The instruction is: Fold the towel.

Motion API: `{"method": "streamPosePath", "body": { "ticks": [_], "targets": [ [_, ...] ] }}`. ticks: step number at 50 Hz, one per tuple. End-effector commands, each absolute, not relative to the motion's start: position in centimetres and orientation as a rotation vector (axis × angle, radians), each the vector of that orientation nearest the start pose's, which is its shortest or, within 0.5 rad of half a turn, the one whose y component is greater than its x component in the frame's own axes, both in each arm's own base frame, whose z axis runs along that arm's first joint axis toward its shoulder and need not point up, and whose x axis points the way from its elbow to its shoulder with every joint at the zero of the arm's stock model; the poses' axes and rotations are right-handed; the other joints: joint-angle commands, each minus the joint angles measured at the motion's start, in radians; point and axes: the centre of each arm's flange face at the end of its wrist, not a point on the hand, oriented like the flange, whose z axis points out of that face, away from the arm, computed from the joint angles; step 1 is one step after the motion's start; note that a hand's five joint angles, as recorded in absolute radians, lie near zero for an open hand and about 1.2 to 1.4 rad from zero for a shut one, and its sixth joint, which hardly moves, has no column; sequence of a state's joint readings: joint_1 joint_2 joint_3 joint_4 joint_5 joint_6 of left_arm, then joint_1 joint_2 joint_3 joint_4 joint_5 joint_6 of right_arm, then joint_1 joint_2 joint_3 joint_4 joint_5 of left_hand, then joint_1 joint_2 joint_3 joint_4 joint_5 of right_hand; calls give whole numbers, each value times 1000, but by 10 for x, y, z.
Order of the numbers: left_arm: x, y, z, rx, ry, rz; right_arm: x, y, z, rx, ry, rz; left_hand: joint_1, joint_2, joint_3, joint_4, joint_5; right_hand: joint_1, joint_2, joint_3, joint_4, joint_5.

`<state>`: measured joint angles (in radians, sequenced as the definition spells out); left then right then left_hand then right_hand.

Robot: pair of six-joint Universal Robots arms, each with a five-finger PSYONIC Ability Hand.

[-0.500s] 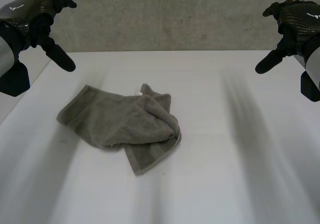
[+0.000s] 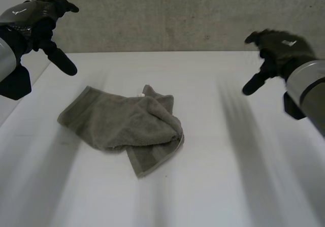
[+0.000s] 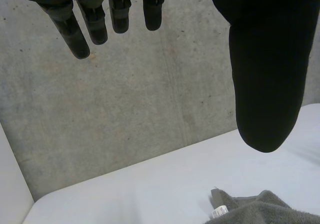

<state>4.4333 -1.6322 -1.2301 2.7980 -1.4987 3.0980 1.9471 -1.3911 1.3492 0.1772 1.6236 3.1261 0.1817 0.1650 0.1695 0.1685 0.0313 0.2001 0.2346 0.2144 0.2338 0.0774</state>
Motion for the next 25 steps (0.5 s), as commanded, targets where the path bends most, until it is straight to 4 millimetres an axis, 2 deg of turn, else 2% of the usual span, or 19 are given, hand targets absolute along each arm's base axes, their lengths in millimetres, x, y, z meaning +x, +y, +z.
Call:
{"method": "streamPosePath", "body": {
  "ticks": [1,2,3,5,6,8,11,13,14,16,19,21,22,24,25],
  "targets": [
    [-217,-256,360,381,2495,-2301,273,-271,251,-370,2260,-1623,-7,10,5,6,-31,-26,-60,-40,-59,-77],
    [-217,-256,360,381,2495,-2301,280,-273,241,-355,2258,-1563,-7,10,5,6,-31,-26,-60,-40,-59,-77],
    [-217,-255,359,384,2498,-2297,280,-273,240,-354,2258,-1562,-7,10,5,6,-31,-26,-60,-40,-59,-77],
    [-217,-256,359,383,2497,-2296,299,-272,220,-339,2244,-1438,-7,10,5,6,-31,-26,-60,-40,-59,-77],
    [-217,-256,358,381,2498,-2294,299,-272,220,-339,2244,-1437,-7,10,5,6,-31,-26,-60,-40,-59,-77],
    [-217,-256,358,384,2500,-2292,317,-271,202,-328,2240,-1350,-7,10,5,6,-31,-26,-60,-40,-59,-77],
    [-218,-256,358,384,2498,-2294,324,-271,192,-318,2243,-1317,-7,10,5,6,-31,-26,-60,-40,-59,-77],
    [-217,-257,358,381,2496,-2296,335,-273,172,-309,2258,-1261,-7,10,5,6,-31,-26,-60,-40,-59,-77],
    [-217,-258,358,381,2491,-2302,335,-273,172,-309,2258,-1261,-7,10,5,6,-31,-26,-60,-40,-59,-77],
    [-217,-259,358,379,2487,-2305,349,-270,155,-329,2266,-1219,-7,10,5,6,-31,-4,-38,-18,-37,-55],
    [-218,-260,358,378,2480,-2313,355,-267,147,-349,2268,-1201,-7,10,5,6,-31,14,-20,0,-20,-38],
    [-218,-260,358,378,2479,-2315,363,-265,135,-376,2277,-1192,-7,10,5,6,-31,145,111,131,111,93],
    [-218,-260,358,378,2480,-2314,363,-265,135,-376,2277,-1192,-7,10,5,6,-31,146,112,132,112,94],
    [-218,-260,358,378,2480,-2313,364,-267,128,-377,2290,-1191,-7,10,5,6,-31,450,416,436,416,398],
    [-218,-260,358,378,2480,-2313,364,-267,128,-377,2290,-1191,-7,10,5,6,-31,452,417,437,418,400]
  ]
}}
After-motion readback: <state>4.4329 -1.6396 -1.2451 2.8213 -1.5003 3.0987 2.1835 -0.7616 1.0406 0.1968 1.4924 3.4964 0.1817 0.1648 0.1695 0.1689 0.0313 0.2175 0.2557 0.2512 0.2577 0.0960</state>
